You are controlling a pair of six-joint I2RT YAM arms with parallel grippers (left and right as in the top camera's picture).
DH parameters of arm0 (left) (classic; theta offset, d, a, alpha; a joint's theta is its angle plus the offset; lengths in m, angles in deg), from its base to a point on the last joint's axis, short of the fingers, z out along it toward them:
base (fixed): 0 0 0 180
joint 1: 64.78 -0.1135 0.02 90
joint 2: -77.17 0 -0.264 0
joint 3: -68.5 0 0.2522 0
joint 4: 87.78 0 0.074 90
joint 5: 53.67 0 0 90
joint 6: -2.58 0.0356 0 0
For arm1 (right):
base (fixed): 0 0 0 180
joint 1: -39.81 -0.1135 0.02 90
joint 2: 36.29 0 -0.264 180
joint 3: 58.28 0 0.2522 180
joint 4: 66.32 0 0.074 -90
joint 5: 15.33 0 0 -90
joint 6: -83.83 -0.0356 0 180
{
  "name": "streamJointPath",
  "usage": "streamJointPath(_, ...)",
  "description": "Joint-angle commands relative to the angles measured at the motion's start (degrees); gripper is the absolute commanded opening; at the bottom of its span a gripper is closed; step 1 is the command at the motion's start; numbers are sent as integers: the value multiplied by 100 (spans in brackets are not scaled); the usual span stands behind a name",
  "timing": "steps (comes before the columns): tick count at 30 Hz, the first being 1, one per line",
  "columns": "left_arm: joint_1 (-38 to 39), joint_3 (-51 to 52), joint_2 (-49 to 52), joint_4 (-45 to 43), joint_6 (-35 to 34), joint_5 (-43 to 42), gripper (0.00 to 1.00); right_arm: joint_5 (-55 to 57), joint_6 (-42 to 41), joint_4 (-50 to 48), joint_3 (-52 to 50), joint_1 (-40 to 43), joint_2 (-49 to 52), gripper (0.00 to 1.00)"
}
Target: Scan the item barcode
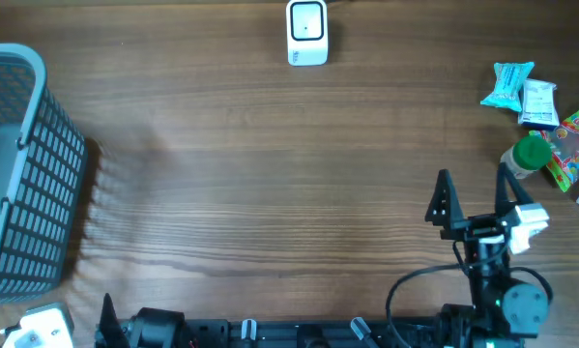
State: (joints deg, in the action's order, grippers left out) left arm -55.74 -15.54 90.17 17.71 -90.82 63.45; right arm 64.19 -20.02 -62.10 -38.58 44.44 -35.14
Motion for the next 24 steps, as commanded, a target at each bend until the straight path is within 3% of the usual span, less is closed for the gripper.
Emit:
streamJointPath(1, -15, 11, -57, -9, -50, -9, 100, 284, -7, -24, -334, -122, -98, 100)
streamJointPath(4, -15, 11, -59, -9, -50, -9, 100, 323, -11, 66, -570, -195, -98, 100)
streamJointPath(8, -15, 11, -59, -9, -50, -9, 100, 337, -9, 929, -562, -199, -96, 100)
streamJointPath(24, -15, 11, -59, -9, -50, -9, 100, 363, -7, 914, -562, -199, -50, 100)
